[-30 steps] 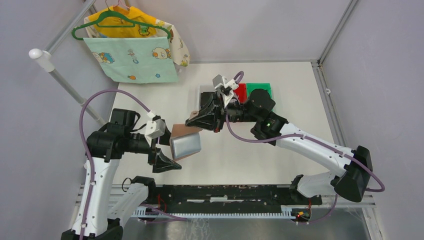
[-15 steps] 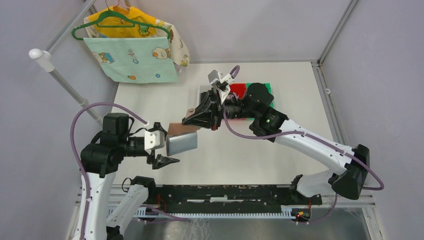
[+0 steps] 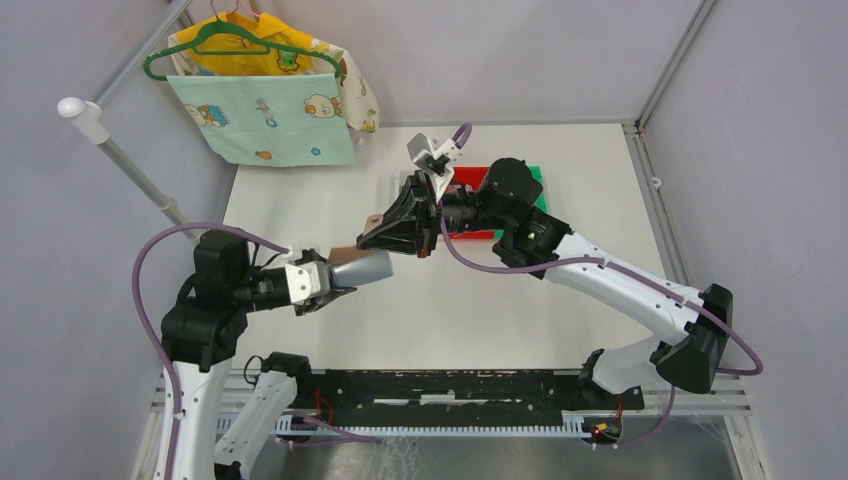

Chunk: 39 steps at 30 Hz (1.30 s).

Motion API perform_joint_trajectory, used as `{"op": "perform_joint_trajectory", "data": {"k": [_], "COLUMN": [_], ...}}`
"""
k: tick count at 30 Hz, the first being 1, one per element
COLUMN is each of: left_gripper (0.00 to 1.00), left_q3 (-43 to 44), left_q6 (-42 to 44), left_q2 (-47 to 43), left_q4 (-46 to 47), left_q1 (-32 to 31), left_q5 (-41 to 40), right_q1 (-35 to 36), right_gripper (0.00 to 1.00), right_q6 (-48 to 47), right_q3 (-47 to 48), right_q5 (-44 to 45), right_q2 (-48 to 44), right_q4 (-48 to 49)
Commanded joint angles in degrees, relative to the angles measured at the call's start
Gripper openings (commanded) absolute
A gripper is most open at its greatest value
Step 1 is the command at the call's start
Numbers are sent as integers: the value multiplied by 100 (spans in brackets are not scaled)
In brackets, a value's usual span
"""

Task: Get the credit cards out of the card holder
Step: Remove the credit card from the card holder.

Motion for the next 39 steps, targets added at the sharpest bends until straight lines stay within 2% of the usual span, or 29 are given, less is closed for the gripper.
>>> {"op": "perform_joint_trajectory", "data": {"k": [1, 4, 7, 13, 18, 20, 22, 23, 25, 27, 29, 30, 36, 39], "left_gripper": [41, 41, 46, 48, 45, 40, 31, 24, 8, 2, 2, 2, 2, 2], "left_q3": [166, 92, 38, 16, 25, 92, 129, 138, 151, 177, 228, 259, 354, 311], "left_q6": [-800, -1392, -1918, -2143, -2245, -2388, -2598, -2723, -3013, -3320, -3728, -3963, -5903, -6978], "left_q2": [84, -6, -66, -54, -92, -80, -64, -49, -4, 61, 159, 244, 503, 548], "left_q4": [969, 1566, 2007, 2127, 2127, 2130, 2127, 2127, 2128, 2132, 2126, 2179, 3058, 3731], "left_q1": [-6, -7, -5, -7, -6, -6, -7, -6, -8, -3, -10, -12, -8, -6], "left_q5": [204, 101, 24, 7, 54, 229, 394, 445, 526, 658, 768, 780, 713, 751], "right_q1": [74, 108, 175, 285, 283, 282, 283, 274, 234, 156, 25, -71, -696, -840], "right_gripper": [0, 0, 0, 0, 0, 0, 8, 19, 28, 41, 54, 65, 83, 88], "right_q6": [25, 9, -26, -63, -93, -91, -59, -50, -8, 52, 79, 109, 613, 620], "right_q3": [181, 149, 100, 65, 74, 81, 123, 153, 233, 275, 267, 218, -903, -1738], "right_q5": [-149, -203, -226, -277, -255, -222, -217, -218, -206, -197, -178, -138, -179, -275], "right_q2": [-13, 1, 9, 42, 57, 87, 135, 151, 165, 120, 11, -63, -778, -1295], "right_q4": [22, -16, -33, -90, -130, -145, -130, -119, -97, -7, 86, 123, 1288, 2033]}}
